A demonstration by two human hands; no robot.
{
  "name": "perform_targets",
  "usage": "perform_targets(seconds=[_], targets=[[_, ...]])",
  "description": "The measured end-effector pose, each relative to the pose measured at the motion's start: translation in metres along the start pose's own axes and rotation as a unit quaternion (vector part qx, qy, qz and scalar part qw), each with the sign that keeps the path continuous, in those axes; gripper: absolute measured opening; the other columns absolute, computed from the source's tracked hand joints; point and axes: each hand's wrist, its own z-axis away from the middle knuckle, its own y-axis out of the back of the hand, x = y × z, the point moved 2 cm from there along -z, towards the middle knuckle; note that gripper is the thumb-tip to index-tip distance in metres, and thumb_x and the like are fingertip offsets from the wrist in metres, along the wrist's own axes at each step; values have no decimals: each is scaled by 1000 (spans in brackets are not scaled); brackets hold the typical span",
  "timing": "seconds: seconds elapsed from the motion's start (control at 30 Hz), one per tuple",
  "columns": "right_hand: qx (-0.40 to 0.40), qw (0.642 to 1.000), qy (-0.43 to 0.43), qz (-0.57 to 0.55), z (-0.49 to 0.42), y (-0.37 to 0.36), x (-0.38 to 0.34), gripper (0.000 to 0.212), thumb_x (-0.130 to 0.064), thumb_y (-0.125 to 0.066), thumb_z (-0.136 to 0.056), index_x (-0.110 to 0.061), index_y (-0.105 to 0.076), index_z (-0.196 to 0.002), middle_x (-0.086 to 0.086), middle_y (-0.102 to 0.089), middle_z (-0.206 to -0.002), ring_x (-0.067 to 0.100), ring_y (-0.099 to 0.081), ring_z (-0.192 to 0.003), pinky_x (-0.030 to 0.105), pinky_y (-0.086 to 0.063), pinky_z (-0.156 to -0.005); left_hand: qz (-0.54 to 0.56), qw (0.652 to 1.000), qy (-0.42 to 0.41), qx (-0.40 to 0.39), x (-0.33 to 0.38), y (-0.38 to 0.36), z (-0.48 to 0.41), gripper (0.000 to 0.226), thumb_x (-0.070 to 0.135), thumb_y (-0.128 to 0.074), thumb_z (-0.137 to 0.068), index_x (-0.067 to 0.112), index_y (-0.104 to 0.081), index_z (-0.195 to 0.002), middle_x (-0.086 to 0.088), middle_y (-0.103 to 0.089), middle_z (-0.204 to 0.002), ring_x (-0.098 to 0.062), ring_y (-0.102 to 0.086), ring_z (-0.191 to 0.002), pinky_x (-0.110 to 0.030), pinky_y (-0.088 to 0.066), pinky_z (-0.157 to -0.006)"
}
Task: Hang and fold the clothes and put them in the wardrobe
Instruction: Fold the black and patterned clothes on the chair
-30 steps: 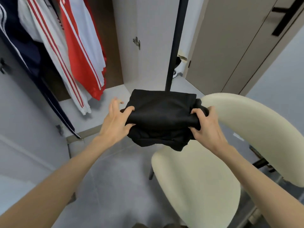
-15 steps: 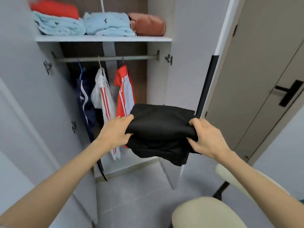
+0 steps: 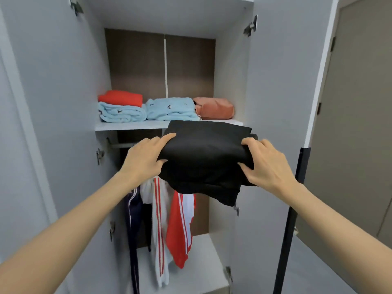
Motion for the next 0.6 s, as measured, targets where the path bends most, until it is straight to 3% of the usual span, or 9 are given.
perform_targets(seconds=[0.2, 0.47, 0.6], targets=[[76, 997, 29, 7, -90, -23, 30, 37, -26, -66, -82, -20, -45, -113, -3, -60, -97, 21, -47, -91, 28, -32, -55, -11, 997, 8, 77, -25, -5, -87, 73, 26, -67, -86, 32, -30, -148, -1, -58, -126, -27, -53, -113, -43, -48, -86], [169, 983, 68, -8, -217, -72, 56, 34, -14, -68, -81, -11, -53, -112, 3, -62, -102, 26, -50, -96, 26, -31, -52, -81, 979, 23, 188, -78, -16, -195, 68, 16, -68, -81, 25, -41, -143, -2, -61, -109, -29, -55, -98, -39, -49, -68], [201, 976, 85, -12, -272, -108, 53, 33, -6, -69, -77, -5, -56, -108, 7, -62, -107, 31, -54, -100, 25, -35, -51, -136, 962, -2, 237, -115, -27, -231, 63, 8, -76, -71, 13, -55, -130, -8, -64, -100, -33, -60, -86, -37, -51, -57]])
